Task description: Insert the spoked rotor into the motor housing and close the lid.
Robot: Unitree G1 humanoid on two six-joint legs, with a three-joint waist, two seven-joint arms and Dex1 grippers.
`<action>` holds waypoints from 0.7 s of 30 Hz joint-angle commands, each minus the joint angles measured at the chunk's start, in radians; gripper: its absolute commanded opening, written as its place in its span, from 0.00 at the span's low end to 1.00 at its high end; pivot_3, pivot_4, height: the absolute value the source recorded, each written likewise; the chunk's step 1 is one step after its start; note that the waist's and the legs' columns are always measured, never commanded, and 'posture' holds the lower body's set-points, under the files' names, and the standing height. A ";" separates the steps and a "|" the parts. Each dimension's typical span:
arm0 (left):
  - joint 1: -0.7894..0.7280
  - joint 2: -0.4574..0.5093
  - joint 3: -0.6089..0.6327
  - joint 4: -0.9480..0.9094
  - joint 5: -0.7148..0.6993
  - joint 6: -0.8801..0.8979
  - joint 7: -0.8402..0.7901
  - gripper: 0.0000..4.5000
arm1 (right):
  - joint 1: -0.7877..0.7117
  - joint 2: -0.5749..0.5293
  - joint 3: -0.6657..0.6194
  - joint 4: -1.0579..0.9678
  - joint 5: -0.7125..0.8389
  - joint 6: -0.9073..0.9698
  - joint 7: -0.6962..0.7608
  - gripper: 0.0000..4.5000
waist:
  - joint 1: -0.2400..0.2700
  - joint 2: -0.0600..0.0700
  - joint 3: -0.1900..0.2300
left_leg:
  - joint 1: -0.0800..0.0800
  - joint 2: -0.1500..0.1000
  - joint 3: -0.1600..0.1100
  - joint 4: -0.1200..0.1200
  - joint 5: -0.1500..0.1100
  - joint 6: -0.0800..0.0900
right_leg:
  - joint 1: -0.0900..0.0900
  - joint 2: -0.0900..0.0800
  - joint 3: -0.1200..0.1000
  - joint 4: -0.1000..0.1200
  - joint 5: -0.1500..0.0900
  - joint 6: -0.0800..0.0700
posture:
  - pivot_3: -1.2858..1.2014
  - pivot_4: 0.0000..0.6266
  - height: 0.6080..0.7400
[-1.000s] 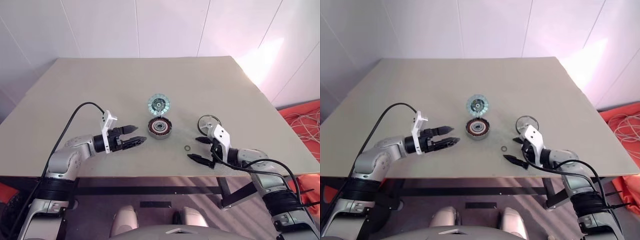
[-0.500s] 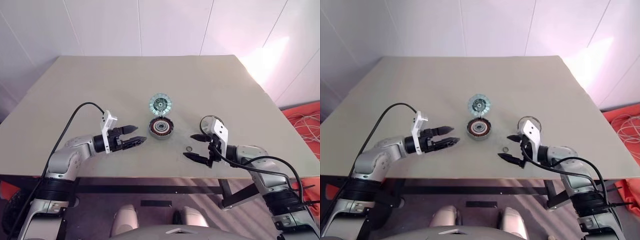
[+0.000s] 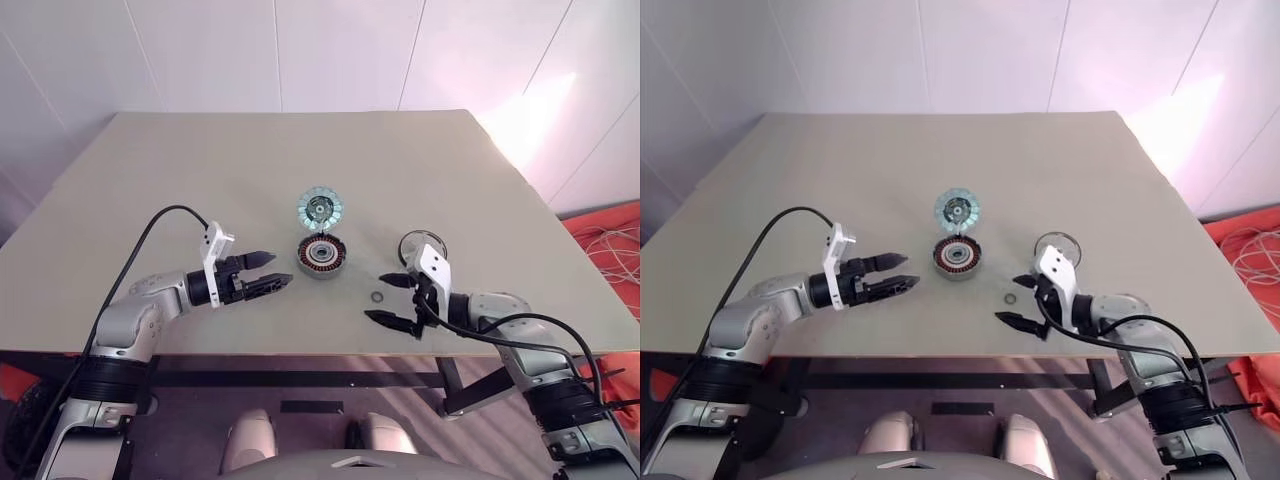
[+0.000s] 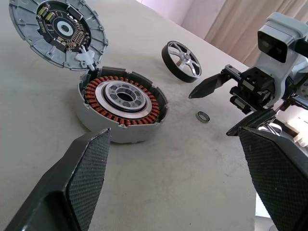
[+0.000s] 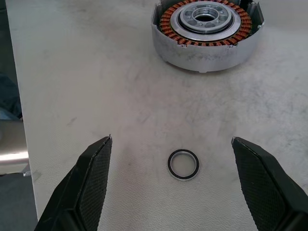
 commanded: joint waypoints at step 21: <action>-0.020 0.010 0.023 -0.020 -0.003 -0.023 0.001 1.00 | -0.008 0.009 -0.024 0.063 -0.025 -0.064 -0.001 0.49 | 0.000 0.000 0.000 | 0.000 0.000 0.000 0.000 0.000 0.000 | 0.000 0.000 0.000 0.000 0.000 0.000 | 0.52 0.00 1.00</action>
